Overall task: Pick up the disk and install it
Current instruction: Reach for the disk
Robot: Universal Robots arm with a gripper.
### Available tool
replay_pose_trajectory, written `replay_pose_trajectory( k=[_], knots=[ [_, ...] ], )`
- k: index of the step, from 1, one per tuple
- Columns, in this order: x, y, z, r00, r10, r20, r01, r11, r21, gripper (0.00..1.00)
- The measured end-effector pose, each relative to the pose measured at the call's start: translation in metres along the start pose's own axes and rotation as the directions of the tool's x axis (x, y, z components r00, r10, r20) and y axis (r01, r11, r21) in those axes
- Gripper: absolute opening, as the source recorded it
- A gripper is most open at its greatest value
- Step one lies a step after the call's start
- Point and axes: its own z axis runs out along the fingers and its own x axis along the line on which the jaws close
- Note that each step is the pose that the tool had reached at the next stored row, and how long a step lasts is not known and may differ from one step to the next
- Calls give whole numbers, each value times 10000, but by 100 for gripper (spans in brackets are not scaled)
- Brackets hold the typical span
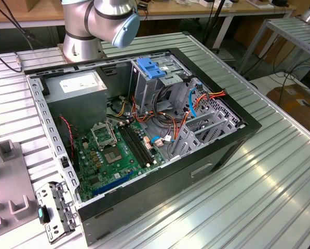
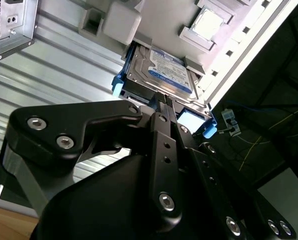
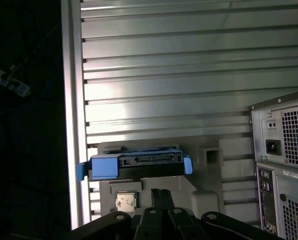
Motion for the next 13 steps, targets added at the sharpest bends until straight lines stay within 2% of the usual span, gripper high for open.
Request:
replay_pose_trajectory(
  k=[9,13],
  knots=[
    [7,0,0,10000,1,1,-1,10000,0,11],
    [36,-2,0,10000,1,1,-1,10000,0,11]
  ],
)
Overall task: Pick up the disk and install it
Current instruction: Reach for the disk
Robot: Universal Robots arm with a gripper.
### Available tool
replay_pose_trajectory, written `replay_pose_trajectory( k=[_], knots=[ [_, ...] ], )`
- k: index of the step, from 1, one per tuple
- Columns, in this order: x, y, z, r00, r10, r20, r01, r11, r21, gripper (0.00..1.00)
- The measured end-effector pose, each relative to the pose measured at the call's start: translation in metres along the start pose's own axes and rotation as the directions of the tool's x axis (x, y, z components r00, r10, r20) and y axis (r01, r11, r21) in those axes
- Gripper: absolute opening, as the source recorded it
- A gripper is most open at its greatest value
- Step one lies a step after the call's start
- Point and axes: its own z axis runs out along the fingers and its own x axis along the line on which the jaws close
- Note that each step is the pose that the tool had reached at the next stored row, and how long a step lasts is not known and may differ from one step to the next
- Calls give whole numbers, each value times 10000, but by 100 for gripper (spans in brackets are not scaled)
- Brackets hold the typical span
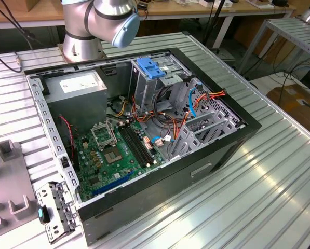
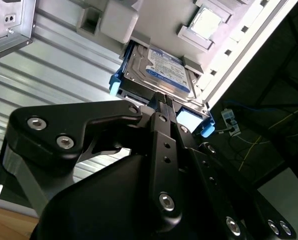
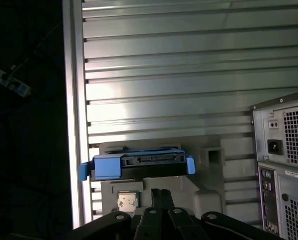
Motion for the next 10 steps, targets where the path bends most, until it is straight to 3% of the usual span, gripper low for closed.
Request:
replay_pose_trajectory(
  k=[4,7,9,10],
  knots=[
    [71,-5,0,10000,0,0,0,10000,-1,11],
    [169,-9,0,10000,0,-1,0,10000,1,11],
    [221,56,6,10000,0,0,0,10000,2,11],
    [251,110,18,10000,1,7,-1,10000,68,11]
  ],
)
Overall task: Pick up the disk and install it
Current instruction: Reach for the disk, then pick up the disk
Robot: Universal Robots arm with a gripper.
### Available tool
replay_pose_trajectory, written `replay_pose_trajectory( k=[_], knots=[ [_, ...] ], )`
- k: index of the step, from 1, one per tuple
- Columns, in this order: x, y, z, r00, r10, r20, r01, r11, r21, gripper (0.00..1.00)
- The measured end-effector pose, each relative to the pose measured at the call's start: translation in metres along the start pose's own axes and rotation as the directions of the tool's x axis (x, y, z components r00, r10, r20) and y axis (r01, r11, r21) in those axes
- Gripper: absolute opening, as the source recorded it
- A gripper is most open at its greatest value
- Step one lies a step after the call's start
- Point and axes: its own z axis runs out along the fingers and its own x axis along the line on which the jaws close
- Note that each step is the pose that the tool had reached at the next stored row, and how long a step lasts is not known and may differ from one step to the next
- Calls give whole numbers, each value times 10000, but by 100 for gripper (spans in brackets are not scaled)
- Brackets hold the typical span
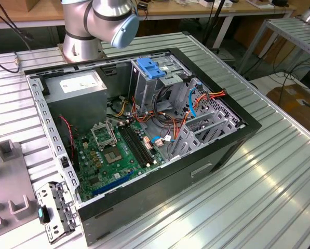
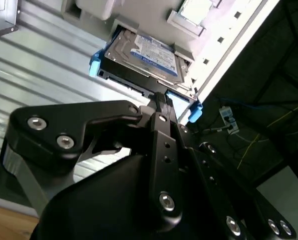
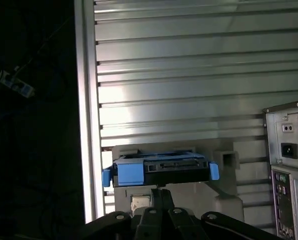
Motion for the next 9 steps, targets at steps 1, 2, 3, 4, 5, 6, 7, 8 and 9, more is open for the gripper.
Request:
replay_pose_trajectory(
  k=[1,2,3,4,5,6,7,8,9],
  knots=[
    [54,32,11,10000,-3,11,3,9999,171,11],
    [99,55,18,10000,-6,23,5,9994,340,11],
    [148,96,34,10000,-8,32,6,9990,449,11],
    [164,117,43,10000,-9,32,7,9989,468,11],
    [175,136,53,10000,-8,28,7,9989,474,11],
    [178,144,61,10000,-8,5,7,9989,478,11],
    [178,144,61,10000,-8,3,7,9989,478,11],
    [178,145,61,10000,-7,2,7,9989,477,11],
    [178,145,62,10000,-7,1,7,9989,477,11]
  ],
)
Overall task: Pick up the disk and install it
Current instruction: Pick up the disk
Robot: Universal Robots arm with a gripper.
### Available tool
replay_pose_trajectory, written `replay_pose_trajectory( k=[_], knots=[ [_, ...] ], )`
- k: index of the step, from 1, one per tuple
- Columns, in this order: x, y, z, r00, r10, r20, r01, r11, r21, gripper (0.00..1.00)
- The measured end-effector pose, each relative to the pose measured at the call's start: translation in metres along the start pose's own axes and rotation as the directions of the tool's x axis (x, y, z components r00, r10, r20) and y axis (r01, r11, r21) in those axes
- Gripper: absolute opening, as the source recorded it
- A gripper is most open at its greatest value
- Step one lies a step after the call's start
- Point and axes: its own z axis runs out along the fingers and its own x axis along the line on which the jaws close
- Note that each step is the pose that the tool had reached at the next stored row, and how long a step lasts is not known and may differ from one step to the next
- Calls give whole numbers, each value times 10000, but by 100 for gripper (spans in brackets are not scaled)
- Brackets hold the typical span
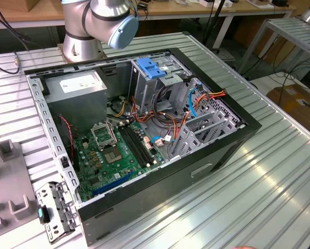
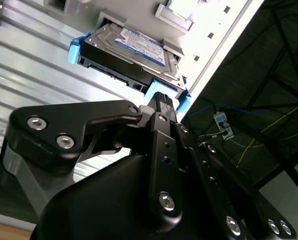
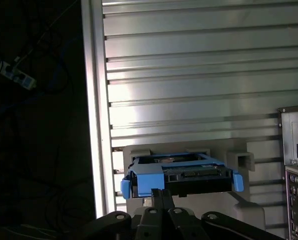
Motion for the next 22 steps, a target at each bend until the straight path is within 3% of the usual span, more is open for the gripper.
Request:
replay_pose_trajectory(
  k=[12,15,16,18,19,20,21,22],
  knots=[
    [0,0,1,10000,-27,-2,27,10000,0,11],
    [0,0,0,9984,-561,4,561,9984,-6,11],
    [0,0,0,9953,-968,9,968,9953,-10,11],
    [0,0,1,9915,-1304,14,1304,9915,-13,11],
    [0,0,0,9861,-1659,18,1659,9861,-17,11],
    [0,0,0,9778,-2095,24,2095,9778,-21,11],
    [0,0,0,9721,-2344,27,2344,9721,-23,11],
    [0,0,1,9631,-2692,32,2692,9631,-26,11]
  ],
)
